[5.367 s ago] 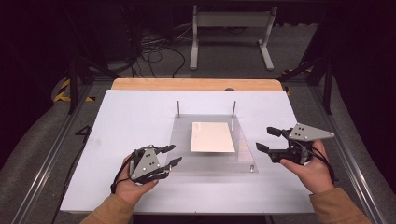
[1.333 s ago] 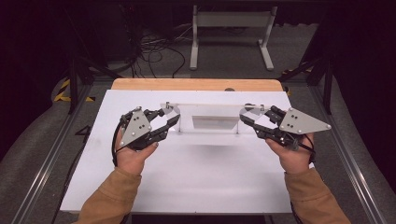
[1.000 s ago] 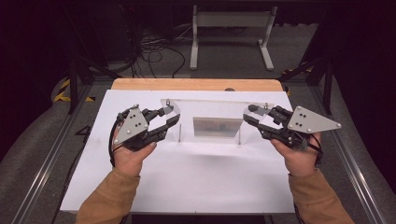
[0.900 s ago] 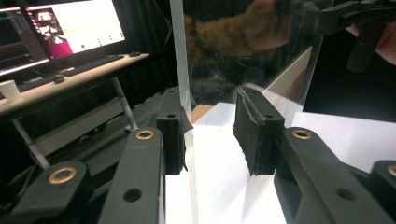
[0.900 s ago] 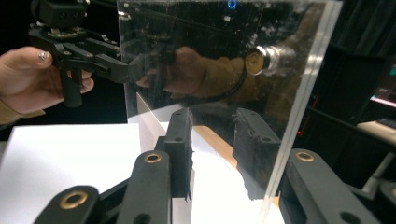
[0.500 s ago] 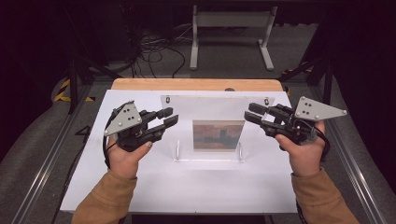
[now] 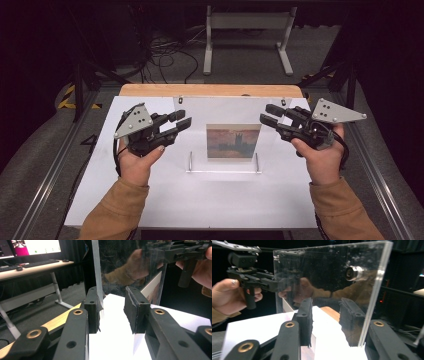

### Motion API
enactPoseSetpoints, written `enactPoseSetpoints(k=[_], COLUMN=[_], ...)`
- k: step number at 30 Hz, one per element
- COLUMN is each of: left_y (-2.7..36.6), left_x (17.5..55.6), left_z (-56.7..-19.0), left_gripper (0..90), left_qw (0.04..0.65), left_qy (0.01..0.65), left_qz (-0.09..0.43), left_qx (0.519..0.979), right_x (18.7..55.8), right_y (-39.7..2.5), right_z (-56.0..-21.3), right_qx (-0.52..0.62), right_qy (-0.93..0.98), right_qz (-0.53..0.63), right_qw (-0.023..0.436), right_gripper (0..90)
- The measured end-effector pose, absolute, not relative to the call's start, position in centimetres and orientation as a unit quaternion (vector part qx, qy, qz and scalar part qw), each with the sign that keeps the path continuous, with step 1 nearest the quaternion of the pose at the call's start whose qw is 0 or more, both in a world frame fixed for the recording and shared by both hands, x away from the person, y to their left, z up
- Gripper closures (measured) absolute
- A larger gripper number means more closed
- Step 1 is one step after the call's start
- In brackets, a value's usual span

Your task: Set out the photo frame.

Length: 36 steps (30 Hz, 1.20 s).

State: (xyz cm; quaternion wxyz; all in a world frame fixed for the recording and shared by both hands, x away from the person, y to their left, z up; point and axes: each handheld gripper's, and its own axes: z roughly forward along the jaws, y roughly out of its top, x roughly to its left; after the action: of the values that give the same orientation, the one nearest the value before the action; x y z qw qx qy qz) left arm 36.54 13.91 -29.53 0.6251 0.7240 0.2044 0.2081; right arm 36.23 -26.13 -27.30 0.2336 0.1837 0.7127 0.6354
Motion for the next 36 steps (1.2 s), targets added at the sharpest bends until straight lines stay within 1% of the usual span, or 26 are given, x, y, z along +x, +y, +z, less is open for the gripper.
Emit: enactPoseSetpoints(k=[3,6,8,11,12,13,14,15,16,18,20,22,27,28,29,32,36], left_y=[13.8,13.5,13.3,13.2,13.1,13.1,13.0,13.0,12.9,12.9,13.0,13.0,13.2,13.2,13.3,13.8,14.5], left_x=[36.9,37.4,37.6,37.8,38.0,38.2,38.5,38.5,38.9,39.2,39.6,39.8,40.0,40.0,39.9,39.2,38.4], left_z=[-29.6,-29.7,-29.8,-29.9,-29.9,-30.0,-30.2,-30.2,-30.4,-30.5,-30.8,-30.9,-31.1,-31.1,-31.1,-31.0,-30.9], left_gripper=[63.6,61.8,60.6,57.9,57.9,56.4,52.7,51.2,49.8,48.8,45.9,44.9,40.7,38.1,38.1,33.0,30.9], left_qw=[0.626,0.626,0.624,0.624,0.626,0.625,0.625,0.625,0.622,0.619,0.625,0.624,0.621,0.619,0.618,0.611,0.601], left_qy=[0.209,0.213,0.214,0.215,0.218,0.219,0.221,0.221,0.224,0.225,0.230,0.232,0.237,0.239,0.241,0.246,0.245], left_qz=[0.209,0.221,0.228,0.235,0.237,0.238,0.239,0.239,0.243,0.243,0.234,0.230,0.231,0.231,0.232,0.237,0.245], left_qx=[0.722,0.717,0.716,0.713,0.711,0.711,0.710,0.710,0.710,0.712,0.709,0.710,0.711,0.711,0.712,0.714,0.720], right_x=[36.4,36.8,37.1,37.4,37.4,37.5,37.6,37.6,37.8,37.9,38.1,38.2,38.1,38.0,38.0,37.7,37.1], right_y=[-26.0,-25.9,-25.8,-25.8,-25.8,-25.9,-26.0,-26.0,-26.2,-26.3,-26.7,-26.9,-27.3,-27.5,-27.5,-28.0,-28.4], right_z=[-27.3,-27.4,-27.5,-27.6,-27.6,-27.6,-27.7,-27.7,-27.9,-28.0,-28.3,-28.4,-28.5,-28.6,-28.6,-28.6,-28.7], right_qx=[0.187,0.196,0.200,0.204,0.204,0.207,0.214,0.214,0.223,0.228,0.240,0.241,0.246,0.250,0.250,0.256,0.256], right_qy=[0.711,0.710,0.712,0.710,0.710,0.709,0.708,0.708,0.707,0.707,0.706,0.706,0.704,0.703,0.703,0.703,0.706], right_qz=[0.633,0.628,0.620,0.617,0.617,0.617,0.615,0.615,0.612,0.612,0.610,0.609,0.610,0.611,0.611,0.609,0.604], right_qw=[0.241,0.252,0.264,0.272,0.272,0.272,0.274,0.274,0.274,0.273,0.270,0.270,0.268,0.266,0.266,0.264,0.267], right_gripper=[58.4,55.4,52.1,44.3,44.3,42.0,38.1,38.1,36.0,34.9,32.9,32.9,30.6,28.6,28.6,26.2,25.3])
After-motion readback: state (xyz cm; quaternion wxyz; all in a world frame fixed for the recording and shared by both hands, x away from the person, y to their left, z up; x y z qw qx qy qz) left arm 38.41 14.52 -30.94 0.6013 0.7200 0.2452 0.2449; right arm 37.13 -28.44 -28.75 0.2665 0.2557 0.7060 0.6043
